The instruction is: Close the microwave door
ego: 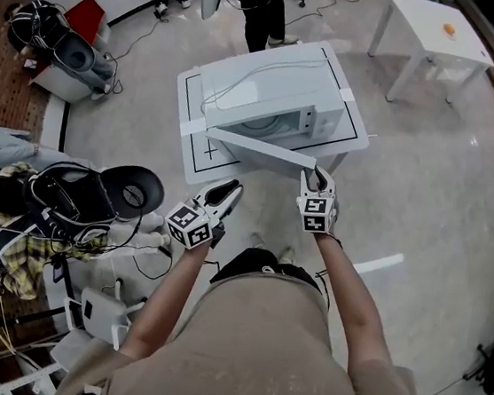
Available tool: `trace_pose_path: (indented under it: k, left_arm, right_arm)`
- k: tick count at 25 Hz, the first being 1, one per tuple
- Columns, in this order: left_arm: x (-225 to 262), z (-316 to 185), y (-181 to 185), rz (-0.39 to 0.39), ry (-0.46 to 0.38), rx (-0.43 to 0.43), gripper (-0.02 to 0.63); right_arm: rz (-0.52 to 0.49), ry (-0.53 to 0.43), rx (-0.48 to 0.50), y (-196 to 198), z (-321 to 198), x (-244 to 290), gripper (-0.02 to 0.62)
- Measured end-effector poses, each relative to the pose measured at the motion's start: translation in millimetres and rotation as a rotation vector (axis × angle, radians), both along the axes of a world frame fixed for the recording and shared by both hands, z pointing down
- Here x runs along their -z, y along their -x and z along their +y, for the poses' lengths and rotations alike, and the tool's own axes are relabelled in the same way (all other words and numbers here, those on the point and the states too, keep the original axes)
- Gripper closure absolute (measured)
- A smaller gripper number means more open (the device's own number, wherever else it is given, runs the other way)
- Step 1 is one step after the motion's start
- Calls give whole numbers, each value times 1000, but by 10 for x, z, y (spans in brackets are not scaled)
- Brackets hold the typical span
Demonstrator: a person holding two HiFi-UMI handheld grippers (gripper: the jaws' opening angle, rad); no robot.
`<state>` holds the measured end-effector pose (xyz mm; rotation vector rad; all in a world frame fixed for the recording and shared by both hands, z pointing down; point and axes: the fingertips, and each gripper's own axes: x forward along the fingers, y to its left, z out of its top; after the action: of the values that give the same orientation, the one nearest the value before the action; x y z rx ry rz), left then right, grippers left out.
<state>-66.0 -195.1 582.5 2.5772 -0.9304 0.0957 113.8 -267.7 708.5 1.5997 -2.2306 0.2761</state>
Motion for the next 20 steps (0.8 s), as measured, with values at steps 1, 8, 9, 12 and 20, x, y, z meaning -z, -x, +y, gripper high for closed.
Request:
trace_pose_path:
  k: [1, 8, 9, 12, 20]
  left_arm:
    - [18, -36, 11, 6, 0, -3, 551]
    - [135, -340, 62, 44, -24, -25, 551]
    - [133, -363, 65, 49, -28, -29, 551]
    - [98, -410, 72, 63, -41, -34, 551]
    - [-56, -699, 102, 49, -23, -24, 551]
  right_arm:
    - [-2, 8, -6, -5, -17, -17, 491]
    - [20, 16, -36, -47, -181, 3, 489]
    - [27, 4, -39, -62, -204, 29, 489]
    - [47, -20, -48, -122, -265, 34, 488]
    - [63, -31, -51, -184, -685, 27, 486]
